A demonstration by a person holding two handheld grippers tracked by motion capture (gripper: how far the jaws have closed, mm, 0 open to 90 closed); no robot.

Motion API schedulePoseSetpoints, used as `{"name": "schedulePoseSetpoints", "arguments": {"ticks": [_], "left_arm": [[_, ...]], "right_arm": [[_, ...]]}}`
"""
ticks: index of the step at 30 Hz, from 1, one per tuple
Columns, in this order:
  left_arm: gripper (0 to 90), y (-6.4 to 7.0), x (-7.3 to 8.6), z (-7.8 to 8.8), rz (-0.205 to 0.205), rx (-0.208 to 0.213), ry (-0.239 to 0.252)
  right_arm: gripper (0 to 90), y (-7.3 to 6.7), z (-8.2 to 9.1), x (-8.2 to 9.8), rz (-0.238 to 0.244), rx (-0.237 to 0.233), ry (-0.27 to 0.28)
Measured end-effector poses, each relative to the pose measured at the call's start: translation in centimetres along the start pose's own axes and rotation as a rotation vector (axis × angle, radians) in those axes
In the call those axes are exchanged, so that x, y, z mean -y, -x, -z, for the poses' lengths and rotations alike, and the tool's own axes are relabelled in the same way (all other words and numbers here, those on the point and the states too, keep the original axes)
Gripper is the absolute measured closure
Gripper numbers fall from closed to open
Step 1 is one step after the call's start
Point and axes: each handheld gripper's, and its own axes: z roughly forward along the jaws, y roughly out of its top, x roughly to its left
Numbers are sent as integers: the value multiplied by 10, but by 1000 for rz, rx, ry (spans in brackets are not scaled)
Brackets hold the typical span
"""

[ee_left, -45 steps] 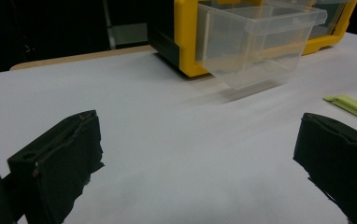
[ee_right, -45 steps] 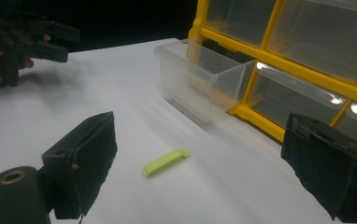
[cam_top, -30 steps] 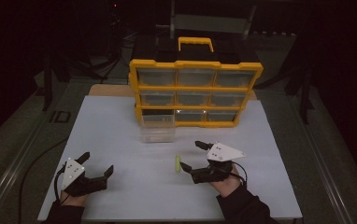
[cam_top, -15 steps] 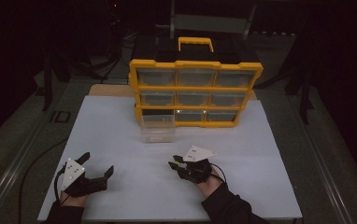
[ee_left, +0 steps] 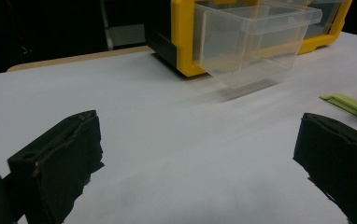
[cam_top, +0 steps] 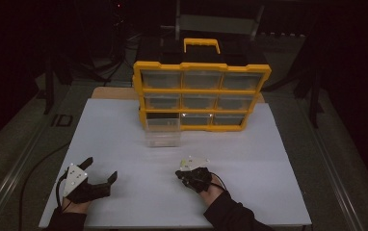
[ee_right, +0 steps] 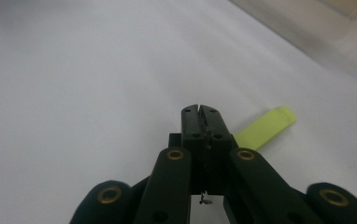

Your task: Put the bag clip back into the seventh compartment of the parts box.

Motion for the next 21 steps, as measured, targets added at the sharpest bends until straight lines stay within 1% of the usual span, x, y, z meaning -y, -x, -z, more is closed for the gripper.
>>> {"name": "schedulePoseSetpoints", "arguments": {"ticks": [5,8,12,18,19,21], "left_arm": [[10,0,0,0,2,-2,-1],[10,0,0,0,0,-2,0],[10,-1,0,0,0,-1,-1],[10,0,0,0,0,-1,-1],[10,0,0,0,2,0,0],[11,-1,0,0,4,4,2]], "right_arm": [[900,1,-2,1,12,6,-15],[900,4,-1,3,3,20,-30],[900,8,1,6,-18,34,-33],[900,17,7,11,-27,50,-39],[900,18,8,12,-35,55,-39],[900,21,9,13,-31,59,-44]]}}
